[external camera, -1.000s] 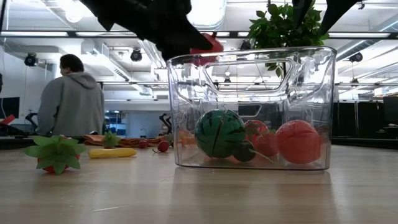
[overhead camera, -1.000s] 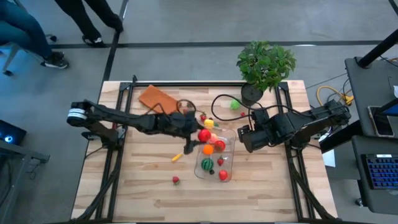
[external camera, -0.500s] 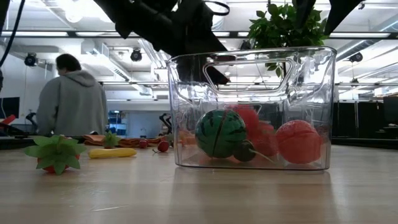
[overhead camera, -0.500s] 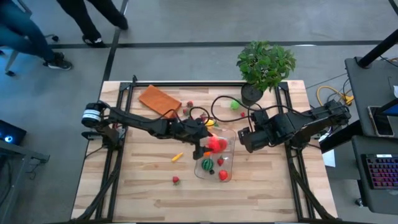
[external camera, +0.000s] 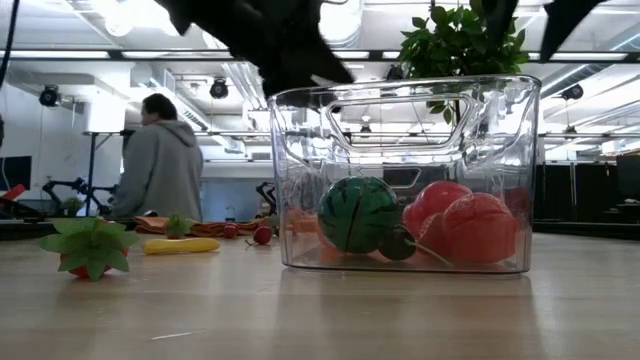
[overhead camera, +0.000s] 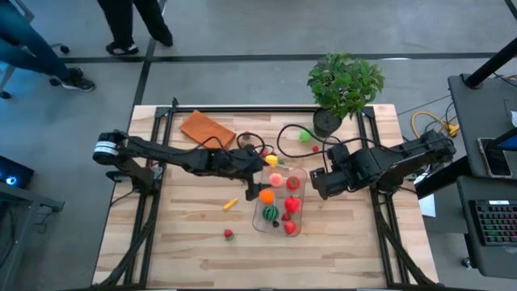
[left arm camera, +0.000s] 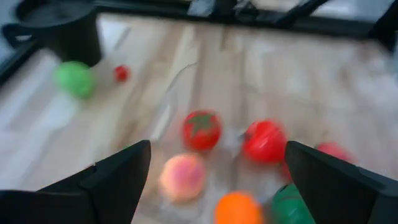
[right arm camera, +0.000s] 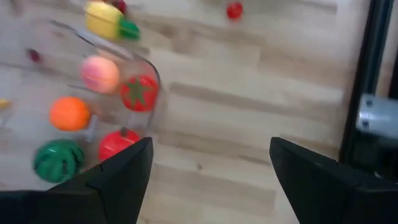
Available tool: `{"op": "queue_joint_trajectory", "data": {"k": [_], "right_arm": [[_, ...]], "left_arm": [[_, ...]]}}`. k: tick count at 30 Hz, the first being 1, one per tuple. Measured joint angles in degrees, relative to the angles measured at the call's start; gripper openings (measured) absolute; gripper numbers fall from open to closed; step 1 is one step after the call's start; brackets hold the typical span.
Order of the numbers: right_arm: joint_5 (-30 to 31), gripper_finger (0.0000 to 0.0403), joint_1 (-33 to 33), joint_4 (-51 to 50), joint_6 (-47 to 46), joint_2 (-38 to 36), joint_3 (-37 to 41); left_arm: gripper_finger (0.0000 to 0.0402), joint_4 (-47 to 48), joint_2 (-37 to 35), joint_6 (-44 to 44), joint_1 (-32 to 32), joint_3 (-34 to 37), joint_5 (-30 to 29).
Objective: Pick and placing Produce into tupperware
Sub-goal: Put the cherry into the transparent bin
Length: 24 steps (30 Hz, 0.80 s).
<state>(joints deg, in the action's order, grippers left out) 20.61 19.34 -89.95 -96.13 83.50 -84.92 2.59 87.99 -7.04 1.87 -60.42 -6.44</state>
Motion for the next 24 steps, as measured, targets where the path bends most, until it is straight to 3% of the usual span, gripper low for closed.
{"op": "queue_joint_trajectory", "data": {"k": [6,13,17,24], "right_arm": [[-6.2,0.0311,1.7,0.9,-7.4,0.0,5.6],[-7.6,0.0302,3.7,7.4,-17.1,0.1,11.9],[-6.8,0.0304,3.7,12.5,-21.2,0.1,16.4],[0.3,0.0303,1.9,13.2,-33.0,-0.1,24.2]], "left_arm": [[0.0352,12.5,-6.0,2.0,0.0,0.6,-6.1],[0.0351,15.9,-12.0,2.0,-0.4,3.7,-10.4],[0.0351,17.7,-15.1,2.0,-0.5,6.1,-14.8],[0.0351,18.4,-18.5,3.4,-1.3,9.4,-15.1]]}}
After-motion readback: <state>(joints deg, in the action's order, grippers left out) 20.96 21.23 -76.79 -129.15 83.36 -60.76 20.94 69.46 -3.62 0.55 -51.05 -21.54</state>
